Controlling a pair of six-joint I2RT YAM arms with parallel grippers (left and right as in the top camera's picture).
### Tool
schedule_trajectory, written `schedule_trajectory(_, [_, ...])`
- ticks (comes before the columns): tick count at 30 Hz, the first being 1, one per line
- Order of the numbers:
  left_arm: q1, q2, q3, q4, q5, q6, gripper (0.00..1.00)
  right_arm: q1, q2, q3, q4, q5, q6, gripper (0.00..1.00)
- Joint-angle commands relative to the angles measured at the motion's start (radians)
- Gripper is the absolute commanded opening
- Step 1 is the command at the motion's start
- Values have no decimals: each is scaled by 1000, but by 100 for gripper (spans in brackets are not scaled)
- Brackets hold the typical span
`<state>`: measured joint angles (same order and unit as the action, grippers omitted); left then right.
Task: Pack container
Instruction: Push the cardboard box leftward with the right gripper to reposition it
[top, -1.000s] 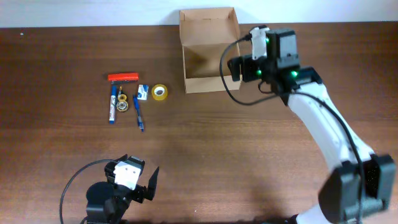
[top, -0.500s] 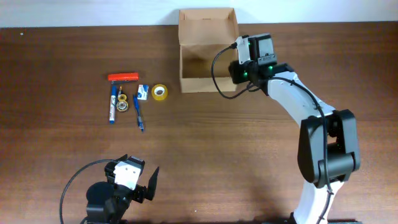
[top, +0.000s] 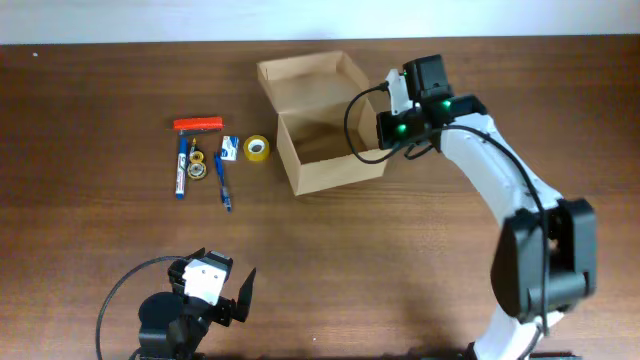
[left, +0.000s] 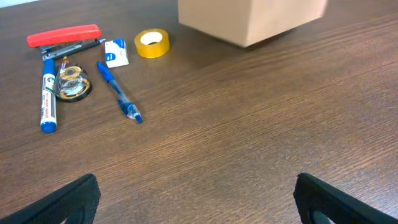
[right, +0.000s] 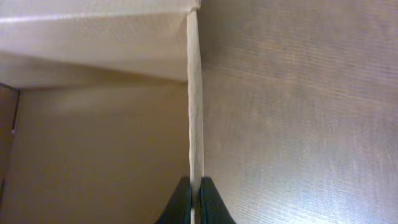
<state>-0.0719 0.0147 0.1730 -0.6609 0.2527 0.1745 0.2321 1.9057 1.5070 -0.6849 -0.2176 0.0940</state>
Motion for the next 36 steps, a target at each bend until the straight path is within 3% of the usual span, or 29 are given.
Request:
schedule_trajectory(1, [-4,-10,-6,2,-7,-9,99,21,-140,17,-50,61,93,4])
schedule_trajectory(7, [-4,-10,-6,2,-7,-9,99,135,-296,16,-219,245,187,4])
schedule_trajectory(14, [-4,-10,-6,2,-7,-9,99,303,-329,-16,-372,435,408,4])
schedule_trajectory(20, [-4,-10,-6,2,-7,-9,99,377,-329,-97,-355,462,431,4])
schedule_trajectory(36, [-4,-10,-6,2,-7,-9,99,370,-329,-276,-148,477,417,4])
